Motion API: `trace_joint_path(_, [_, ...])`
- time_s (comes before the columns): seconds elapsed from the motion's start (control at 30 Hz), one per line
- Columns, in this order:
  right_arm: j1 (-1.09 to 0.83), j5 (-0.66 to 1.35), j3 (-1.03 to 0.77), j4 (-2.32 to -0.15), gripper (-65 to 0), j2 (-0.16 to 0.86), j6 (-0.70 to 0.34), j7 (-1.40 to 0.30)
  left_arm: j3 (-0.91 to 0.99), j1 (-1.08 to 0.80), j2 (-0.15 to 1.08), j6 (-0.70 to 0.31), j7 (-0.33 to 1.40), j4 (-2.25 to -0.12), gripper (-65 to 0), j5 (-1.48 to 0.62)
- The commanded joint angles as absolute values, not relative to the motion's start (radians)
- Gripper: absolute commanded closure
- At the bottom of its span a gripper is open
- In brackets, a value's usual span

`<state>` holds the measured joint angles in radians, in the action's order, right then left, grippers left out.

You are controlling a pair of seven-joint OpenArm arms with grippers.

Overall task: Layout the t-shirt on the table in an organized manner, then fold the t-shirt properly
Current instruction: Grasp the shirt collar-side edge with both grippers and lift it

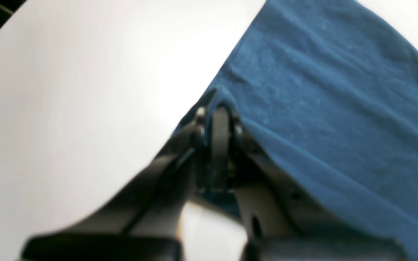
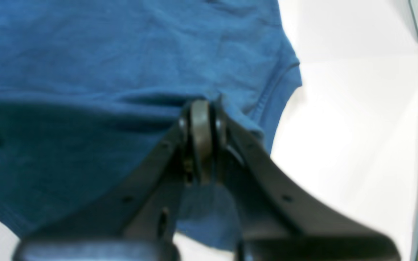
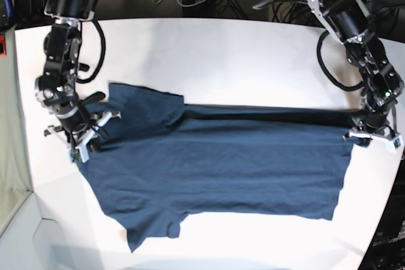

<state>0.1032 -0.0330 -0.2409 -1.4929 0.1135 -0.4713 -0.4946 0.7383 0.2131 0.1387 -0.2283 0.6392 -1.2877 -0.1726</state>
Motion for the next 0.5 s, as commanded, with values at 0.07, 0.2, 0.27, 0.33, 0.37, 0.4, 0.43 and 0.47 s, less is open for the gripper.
trace_joint_path(0.07, [0.136,-0.027,-0.242,-1.495,0.0,0.122,-0.466,-0.467,0.739,0.239,0.156,-0.226,0.613,-1.303,0.0,-0.185])
trace_joint_path(0.2, [0.13,-0.027,-0.242,-1.492,0.0,0.12,-0.466,-0.467,0.739,0.239,0.156,-0.226,0.613,-1.303,-0.3,-0.185])
trace_joint_path(0.27, [0.13,-0.027,-0.242,-1.481,0.0,0.12,-0.466,-0.469,0.739,0.239,0.156,-0.226,0.613,-1.302,-3.7,-0.179])
trace_joint_path(0.33, [0.128,-0.027,-0.242,-1.474,0.0,0.12,-0.466,-0.469,0.739,0.239,0.156,-0.225,0.615,-1.302,-10.2,-0.177])
trace_joint_path(0.37, [0.128,-0.027,-0.242,-1.466,0.0,0.12,-0.466,-0.469,0.739,0.239,0.156,-0.223,0.615,-1.302,-13.9,-0.177])
trace_joint_path(0.4, [0.128,-0.027,-0.242,-1.463,0.0,0.12,-0.466,-0.469,0.739,0.239,0.156,-0.223,0.615,-1.302,-17.7,-0.177])
trace_joint_path(0.43, [0.128,-0.027,-0.242,-1.463,-1.5,0.12,-0.466,-0.469,0.739,0.237,0.156,-0.223,0.615,-1.302,-21.4,-0.177])
trace_joint_path(0.47, [0.12,-0.027,-0.243,-1.466,-4.0,0.12,-0.466,-0.469,0.739,0.236,0.156,-0.223,0.616,-1.302,-24.4,-0.177])
